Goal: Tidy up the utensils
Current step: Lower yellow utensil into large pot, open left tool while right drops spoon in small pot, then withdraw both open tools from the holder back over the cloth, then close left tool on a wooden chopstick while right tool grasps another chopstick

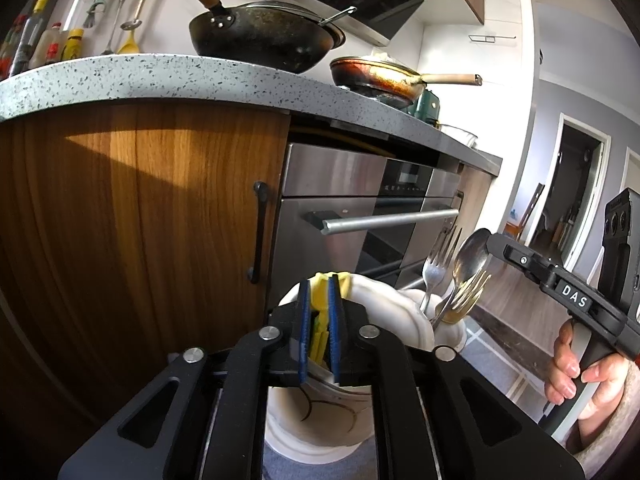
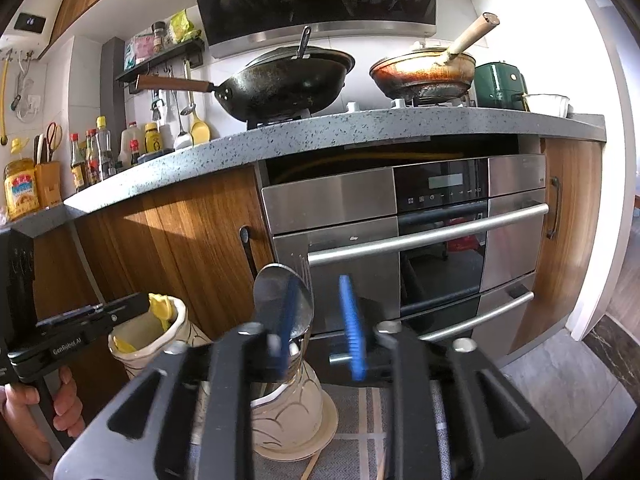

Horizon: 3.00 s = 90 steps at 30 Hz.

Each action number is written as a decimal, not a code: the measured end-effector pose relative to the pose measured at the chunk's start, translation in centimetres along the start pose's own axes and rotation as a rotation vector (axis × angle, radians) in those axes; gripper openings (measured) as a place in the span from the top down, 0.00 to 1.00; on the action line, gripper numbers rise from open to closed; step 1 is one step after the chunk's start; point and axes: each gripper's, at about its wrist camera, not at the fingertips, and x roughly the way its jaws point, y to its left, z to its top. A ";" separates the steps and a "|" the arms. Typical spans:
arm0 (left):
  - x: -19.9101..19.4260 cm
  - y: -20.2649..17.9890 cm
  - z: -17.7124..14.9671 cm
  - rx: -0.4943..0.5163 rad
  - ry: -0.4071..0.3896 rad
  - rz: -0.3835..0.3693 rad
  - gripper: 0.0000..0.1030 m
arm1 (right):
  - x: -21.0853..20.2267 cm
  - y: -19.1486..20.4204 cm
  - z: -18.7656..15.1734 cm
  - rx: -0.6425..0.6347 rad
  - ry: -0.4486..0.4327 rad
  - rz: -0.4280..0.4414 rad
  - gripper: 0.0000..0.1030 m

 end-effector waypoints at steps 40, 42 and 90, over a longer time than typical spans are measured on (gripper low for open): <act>-4.9 -9.2 -7.1 0.088 0.167 -0.007 0.05 | -3.8 -7.9 -9.1 0.187 0.432 -0.144 0.05; -3.7 -9.6 -8.6 0.070 0.226 -0.047 0.05 | -3.6 -8.4 -9.5 0.193 0.451 -0.153 0.05; 7.5 -13.9 -12.2 0.183 0.514 -0.072 0.75 | 3.8 -4.6 -11.3 -0.002 0.694 -0.097 0.87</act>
